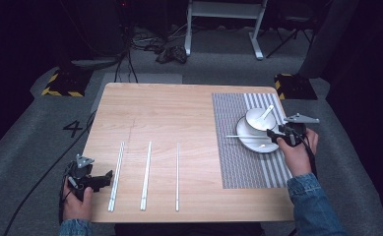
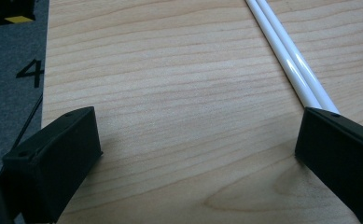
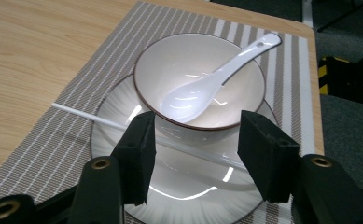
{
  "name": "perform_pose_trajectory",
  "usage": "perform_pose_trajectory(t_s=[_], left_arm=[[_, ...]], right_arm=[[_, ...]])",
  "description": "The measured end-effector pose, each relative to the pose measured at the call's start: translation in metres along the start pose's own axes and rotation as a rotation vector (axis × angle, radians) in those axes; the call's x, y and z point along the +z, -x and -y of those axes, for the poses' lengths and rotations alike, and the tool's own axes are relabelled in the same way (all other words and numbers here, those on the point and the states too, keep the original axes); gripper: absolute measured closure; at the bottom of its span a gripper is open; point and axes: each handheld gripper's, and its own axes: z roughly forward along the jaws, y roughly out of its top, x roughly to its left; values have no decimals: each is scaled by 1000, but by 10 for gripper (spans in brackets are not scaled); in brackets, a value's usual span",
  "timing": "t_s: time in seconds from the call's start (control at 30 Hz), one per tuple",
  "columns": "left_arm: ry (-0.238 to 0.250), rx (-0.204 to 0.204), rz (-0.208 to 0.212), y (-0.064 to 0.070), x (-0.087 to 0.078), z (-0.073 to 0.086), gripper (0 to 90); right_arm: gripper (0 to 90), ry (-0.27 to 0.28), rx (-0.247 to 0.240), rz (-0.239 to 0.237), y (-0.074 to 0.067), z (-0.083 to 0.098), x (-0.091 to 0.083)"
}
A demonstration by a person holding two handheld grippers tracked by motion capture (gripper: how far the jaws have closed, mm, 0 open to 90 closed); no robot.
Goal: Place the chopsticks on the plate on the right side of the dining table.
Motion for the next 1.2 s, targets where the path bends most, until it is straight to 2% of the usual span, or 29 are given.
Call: perform_pose_trajectory(t_s=[0.1,0.2,0.5,0.6,0.73,0.83,1.07,1.2], left_arm=[[0,-1,0,0,0,0,0],[0,-1,0,0,0,0,0],[-1,0,0,0,-1,1,0],[-1,-1,0,0,-1,1,0],[-1,-1,0,0,-1,1,0],[-1,1,1,0,-1,0,0],[0,0,1,0,0,0,0],[0,0,1,0,0,0,0]], right_arm=[[474,-25,-36,-3,-11,-5,5],[474,-51,-60,-28,-23,-6,13],[457,-43,-98,-103,-57,-20,19],[448,-39,-116,-135,-70,-24,19],[443,-76,-154,-176,-88,-25,29],[433,-77,-165,-196,-98,-26,32],[418,-82,-207,-280,-133,-28,36],[393,-83,-213,-333,-154,-26,40]])
